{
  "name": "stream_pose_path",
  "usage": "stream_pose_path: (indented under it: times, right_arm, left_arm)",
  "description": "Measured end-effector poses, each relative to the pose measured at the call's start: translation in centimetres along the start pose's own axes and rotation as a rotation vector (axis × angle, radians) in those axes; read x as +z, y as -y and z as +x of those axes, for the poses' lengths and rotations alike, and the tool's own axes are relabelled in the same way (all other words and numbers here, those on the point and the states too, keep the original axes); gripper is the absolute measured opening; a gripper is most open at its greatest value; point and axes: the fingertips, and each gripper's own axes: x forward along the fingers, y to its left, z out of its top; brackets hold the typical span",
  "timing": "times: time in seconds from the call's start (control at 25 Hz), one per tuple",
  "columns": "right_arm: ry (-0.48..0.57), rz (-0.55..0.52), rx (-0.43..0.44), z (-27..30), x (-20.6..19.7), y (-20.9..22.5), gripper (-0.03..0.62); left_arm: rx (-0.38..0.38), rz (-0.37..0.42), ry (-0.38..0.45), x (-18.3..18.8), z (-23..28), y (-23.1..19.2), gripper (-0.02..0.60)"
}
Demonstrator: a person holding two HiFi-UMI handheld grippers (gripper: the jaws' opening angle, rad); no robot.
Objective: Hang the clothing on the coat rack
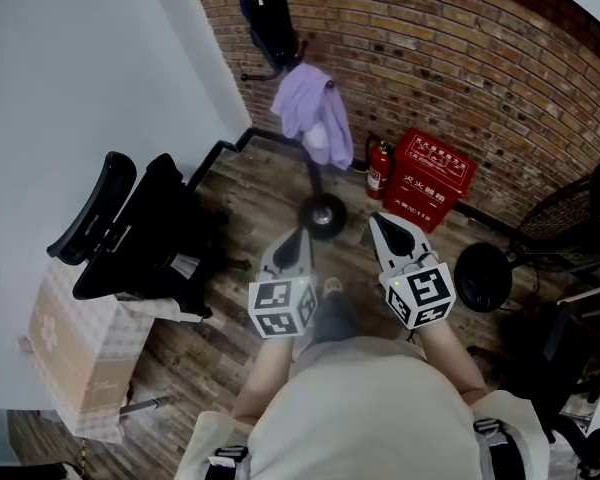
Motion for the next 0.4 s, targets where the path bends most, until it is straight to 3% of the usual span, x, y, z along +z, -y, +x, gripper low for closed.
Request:
stream_pose_path:
  times: [0.4]
  right_arm:
    - [-0.006,0.011,0.004,-0.04,-0.34,0.54,-0.003]
  left_arm:
    - [-0.005,0.01,-0.01,-0.32,0.22,0.7,0.005]
